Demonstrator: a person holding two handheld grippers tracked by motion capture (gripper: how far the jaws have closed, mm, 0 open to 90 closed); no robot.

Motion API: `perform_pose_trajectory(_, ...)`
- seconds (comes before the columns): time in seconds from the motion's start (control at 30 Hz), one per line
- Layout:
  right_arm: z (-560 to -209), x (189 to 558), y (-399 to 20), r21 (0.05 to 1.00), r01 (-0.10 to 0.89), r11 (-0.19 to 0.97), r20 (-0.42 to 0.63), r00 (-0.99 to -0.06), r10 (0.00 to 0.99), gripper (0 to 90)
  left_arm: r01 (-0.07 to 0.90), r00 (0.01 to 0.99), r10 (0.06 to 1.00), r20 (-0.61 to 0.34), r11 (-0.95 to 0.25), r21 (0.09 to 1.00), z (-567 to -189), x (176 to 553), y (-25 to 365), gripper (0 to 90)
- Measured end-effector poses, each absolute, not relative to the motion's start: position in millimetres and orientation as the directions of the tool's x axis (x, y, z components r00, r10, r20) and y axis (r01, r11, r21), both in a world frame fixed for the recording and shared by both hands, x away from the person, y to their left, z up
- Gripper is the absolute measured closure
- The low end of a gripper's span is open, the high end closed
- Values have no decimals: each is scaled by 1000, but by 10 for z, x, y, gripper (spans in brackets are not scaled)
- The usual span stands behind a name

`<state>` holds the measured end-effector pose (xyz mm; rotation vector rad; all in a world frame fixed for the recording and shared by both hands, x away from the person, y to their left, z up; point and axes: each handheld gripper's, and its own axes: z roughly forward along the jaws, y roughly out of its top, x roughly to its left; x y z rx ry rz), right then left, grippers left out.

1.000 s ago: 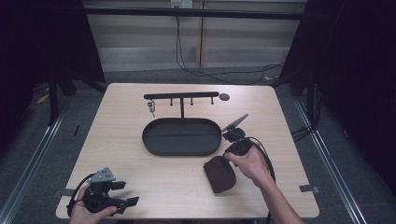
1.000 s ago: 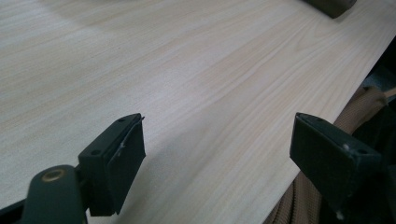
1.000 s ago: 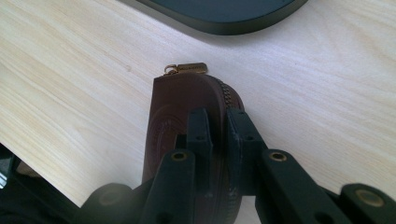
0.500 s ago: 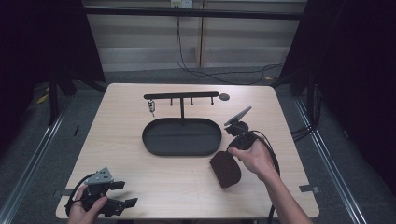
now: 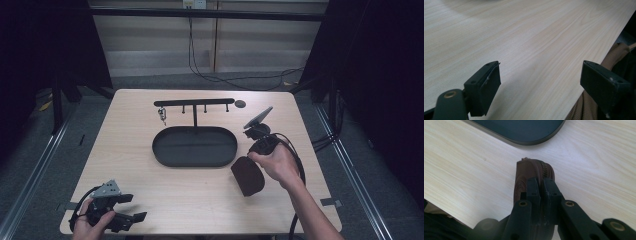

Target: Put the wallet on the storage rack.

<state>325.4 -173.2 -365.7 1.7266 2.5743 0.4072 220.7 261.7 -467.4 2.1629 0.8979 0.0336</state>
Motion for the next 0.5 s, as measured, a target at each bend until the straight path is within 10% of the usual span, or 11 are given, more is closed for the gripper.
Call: perform_pose_trajectory(0.5,-3436,3380,-1779,248,912,327,103,-360,927,842,606,738,622,-264,-438,663,-4686,2244,2619,164)
